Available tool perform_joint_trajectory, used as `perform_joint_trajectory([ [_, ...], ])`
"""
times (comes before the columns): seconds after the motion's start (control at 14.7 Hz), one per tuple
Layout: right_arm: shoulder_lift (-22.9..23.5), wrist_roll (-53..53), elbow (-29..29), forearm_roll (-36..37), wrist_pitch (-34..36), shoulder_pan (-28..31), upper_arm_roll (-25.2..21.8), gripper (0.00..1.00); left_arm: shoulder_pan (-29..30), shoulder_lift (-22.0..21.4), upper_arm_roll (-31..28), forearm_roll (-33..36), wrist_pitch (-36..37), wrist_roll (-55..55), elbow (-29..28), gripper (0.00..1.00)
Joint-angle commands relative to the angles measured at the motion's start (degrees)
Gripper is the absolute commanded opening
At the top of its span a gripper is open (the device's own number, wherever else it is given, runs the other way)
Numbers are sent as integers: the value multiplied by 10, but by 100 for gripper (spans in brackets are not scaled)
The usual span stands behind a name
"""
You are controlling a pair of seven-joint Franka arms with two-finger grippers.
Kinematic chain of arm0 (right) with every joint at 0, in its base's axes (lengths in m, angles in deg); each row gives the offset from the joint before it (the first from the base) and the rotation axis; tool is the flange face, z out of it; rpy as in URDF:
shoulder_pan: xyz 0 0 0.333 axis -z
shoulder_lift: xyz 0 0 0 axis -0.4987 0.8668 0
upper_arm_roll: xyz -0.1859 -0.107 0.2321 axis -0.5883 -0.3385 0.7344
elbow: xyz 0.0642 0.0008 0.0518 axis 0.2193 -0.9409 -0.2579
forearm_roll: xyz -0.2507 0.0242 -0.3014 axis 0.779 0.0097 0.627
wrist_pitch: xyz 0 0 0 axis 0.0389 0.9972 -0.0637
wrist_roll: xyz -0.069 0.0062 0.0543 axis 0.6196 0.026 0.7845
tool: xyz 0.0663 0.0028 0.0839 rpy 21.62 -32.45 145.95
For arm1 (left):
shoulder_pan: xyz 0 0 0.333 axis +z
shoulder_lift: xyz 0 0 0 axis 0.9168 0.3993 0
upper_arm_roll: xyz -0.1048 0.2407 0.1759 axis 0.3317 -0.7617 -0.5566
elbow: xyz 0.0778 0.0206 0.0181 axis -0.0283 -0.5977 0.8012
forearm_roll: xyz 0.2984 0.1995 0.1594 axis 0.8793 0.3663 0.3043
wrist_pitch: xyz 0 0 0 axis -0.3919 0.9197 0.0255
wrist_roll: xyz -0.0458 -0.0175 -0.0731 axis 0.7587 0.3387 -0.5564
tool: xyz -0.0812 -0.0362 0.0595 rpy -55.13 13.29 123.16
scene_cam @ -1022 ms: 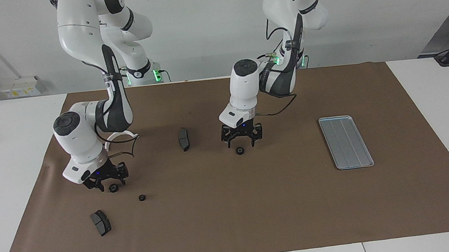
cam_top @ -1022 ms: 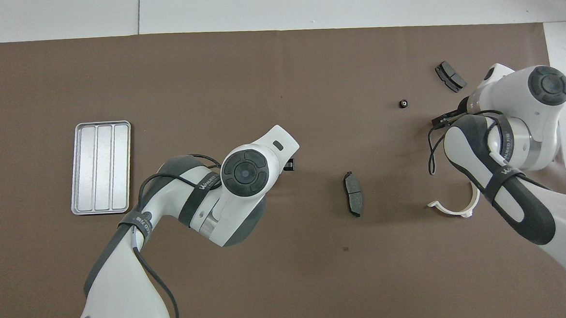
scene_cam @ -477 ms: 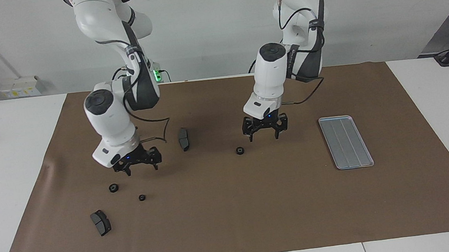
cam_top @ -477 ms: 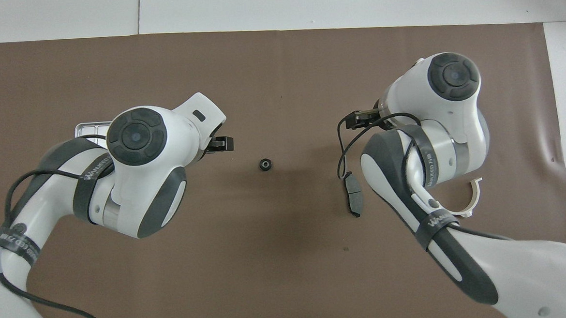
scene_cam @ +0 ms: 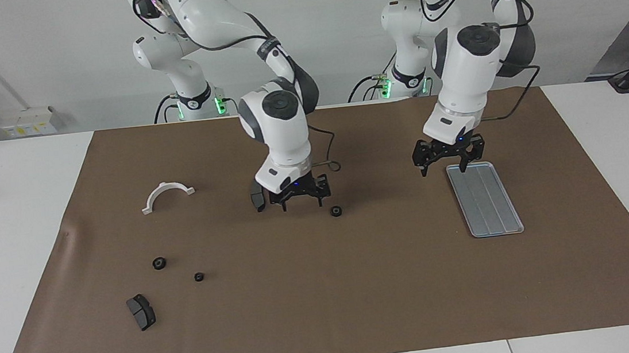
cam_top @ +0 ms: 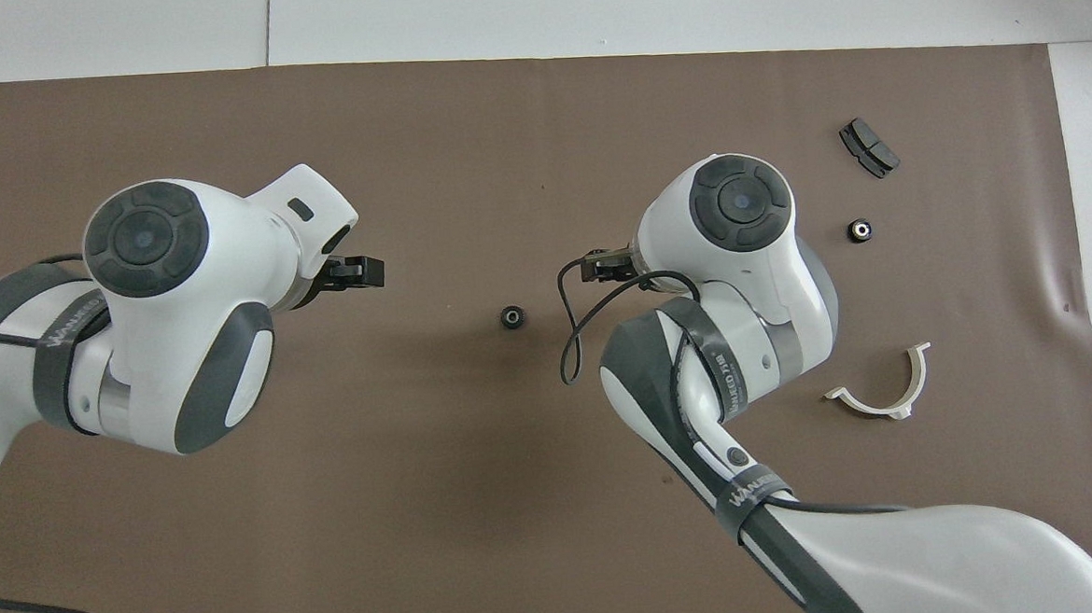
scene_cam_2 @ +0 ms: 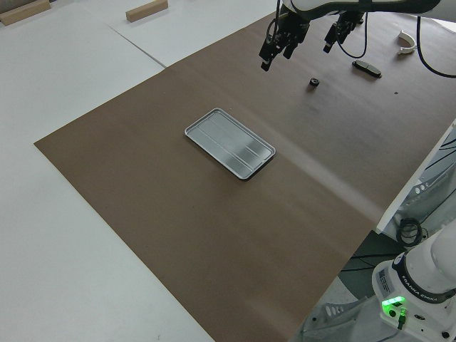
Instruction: Place bearing gear from tray to pile
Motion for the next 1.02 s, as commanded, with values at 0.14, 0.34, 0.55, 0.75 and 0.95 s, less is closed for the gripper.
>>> perform_joint_trajectory([
  [0.14, 69, 21, 40, 12, -70, -34, -2, 100, 65, -32, 3, -48, 80, -114, 42, 100],
  [0.34, 71, 13, 25, 28, -86, -43, -1, 100, 88, -24, 3, -50, 135, -154, 98, 100],
  [0.55, 71, -20, 10, 31, -91, -48, -2, 100, 118, -16, 3, -50, 187, -157, 154, 100],
  [0.75, 67, -28, -3, 38, -86, -56, -2, 100, 120, -1, 2, -48, 231, -157, 200, 100],
  [0.95, 66, -28, -2, 41, -84, -55, -2, 71, 123, -12, 2, -49, 273, -151, 199, 100],
])
